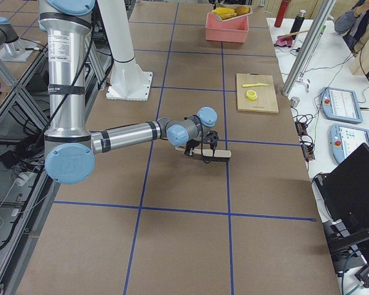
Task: Sweep and dump trash into bin
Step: 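Carry the loaded dustpan with the left gripper over the pink bin and tilt it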
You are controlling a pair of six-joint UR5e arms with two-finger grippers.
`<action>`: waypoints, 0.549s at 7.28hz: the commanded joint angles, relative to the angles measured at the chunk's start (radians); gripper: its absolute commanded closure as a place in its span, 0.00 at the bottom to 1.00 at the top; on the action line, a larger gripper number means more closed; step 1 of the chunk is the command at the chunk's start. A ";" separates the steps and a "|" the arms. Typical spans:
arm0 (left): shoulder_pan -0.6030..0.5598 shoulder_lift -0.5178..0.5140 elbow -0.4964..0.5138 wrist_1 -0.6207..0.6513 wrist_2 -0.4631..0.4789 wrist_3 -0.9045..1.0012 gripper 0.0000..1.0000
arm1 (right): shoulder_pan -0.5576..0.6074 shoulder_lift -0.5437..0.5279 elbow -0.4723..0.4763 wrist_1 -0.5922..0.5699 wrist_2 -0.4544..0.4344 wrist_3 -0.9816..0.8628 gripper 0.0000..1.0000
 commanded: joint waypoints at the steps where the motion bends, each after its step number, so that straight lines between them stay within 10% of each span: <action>1: -0.053 0.118 -0.062 0.015 0.032 0.087 1.00 | 0.001 0.002 0.001 0.001 -0.004 -0.001 0.00; 4: -0.186 0.217 -0.061 0.017 0.023 0.174 1.00 | 0.030 0.002 0.004 0.001 -0.005 -0.002 0.00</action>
